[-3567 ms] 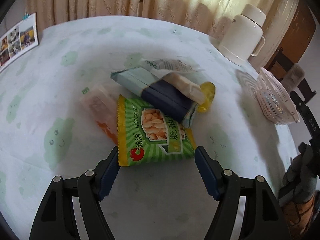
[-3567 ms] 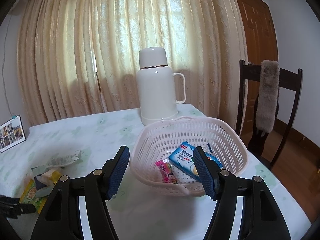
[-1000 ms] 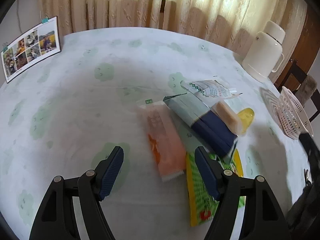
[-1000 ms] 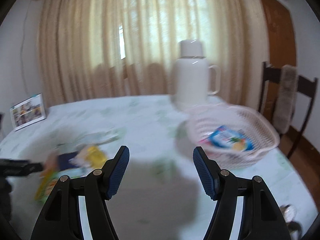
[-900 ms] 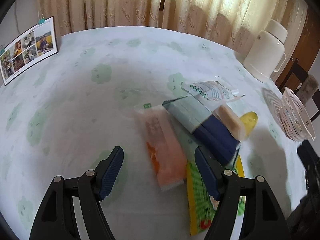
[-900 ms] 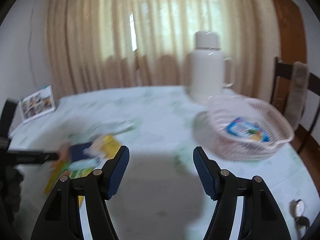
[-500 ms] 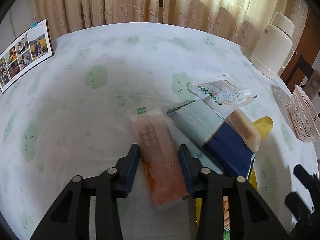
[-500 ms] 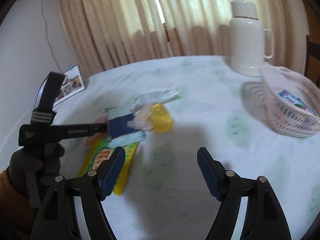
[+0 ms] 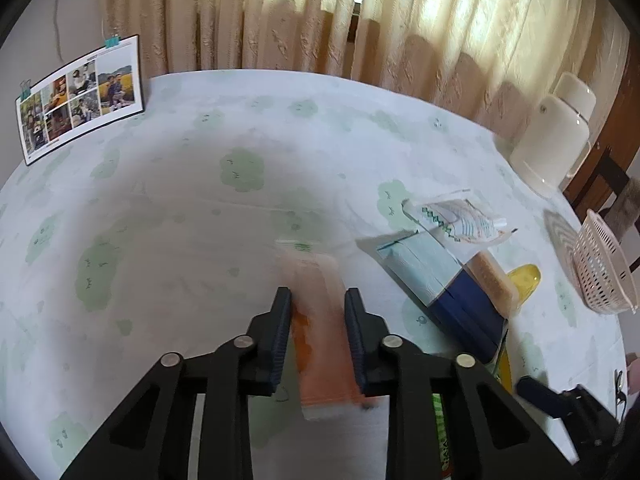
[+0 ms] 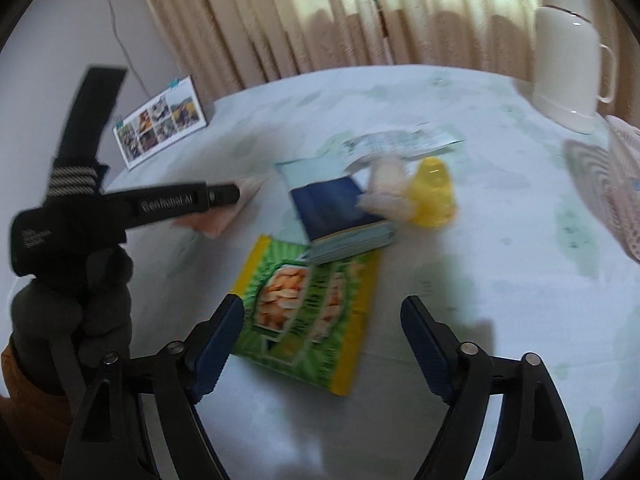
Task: Organize snacks
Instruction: 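Lower the left gripper onto the orange-pink pastry packet, then close the left gripper on the pastry while the right grasps the green peanut bag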
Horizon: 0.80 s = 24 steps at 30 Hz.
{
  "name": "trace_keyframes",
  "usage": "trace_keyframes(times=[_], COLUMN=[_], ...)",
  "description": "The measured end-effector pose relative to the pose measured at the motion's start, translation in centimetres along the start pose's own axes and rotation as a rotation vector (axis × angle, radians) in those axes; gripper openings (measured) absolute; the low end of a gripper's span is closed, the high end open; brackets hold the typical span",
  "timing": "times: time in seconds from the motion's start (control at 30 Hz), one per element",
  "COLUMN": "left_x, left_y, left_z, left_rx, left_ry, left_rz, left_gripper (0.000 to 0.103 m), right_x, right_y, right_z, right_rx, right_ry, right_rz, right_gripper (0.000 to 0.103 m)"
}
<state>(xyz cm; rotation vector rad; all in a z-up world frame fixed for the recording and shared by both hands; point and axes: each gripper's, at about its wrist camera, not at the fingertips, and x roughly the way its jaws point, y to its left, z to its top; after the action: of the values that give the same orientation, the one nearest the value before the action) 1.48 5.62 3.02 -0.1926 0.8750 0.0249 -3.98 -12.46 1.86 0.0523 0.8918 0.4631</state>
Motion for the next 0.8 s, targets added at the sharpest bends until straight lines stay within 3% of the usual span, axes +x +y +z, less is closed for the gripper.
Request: trace_keyframes(times=[0.27,0.4,0.63,0.8], left_x=[-0.5,-0.2,0.4,1.3], left_y=[1.0,1.1,0.7,0.8], left_z=[0.0,-0.1,-0.4,-0.6], left_rx=[-0.03,-0.036,-0.023,-0.034], left_ry=[-0.001,0.013,0.032,0.059], left_rz=[-0.029,-0.036,-0.045,-0.038], left_gripper=[0.016,0.024,0.051,0.055], right_x=[2.5,3.7,3.3,2.3], right_y=[2.8,4.4,3.8,3.1], right_z=[0.8,0.7,0.3,-0.1], right_rx=[-0.075,-0.168,-0.165,-0.155], right_ry=[0.061,0.107,0.096,0.075], right_rz=[-0.121,-0.201,-0.181,-0.157], right_gripper=[0.092,0.098,0.094,0.087])
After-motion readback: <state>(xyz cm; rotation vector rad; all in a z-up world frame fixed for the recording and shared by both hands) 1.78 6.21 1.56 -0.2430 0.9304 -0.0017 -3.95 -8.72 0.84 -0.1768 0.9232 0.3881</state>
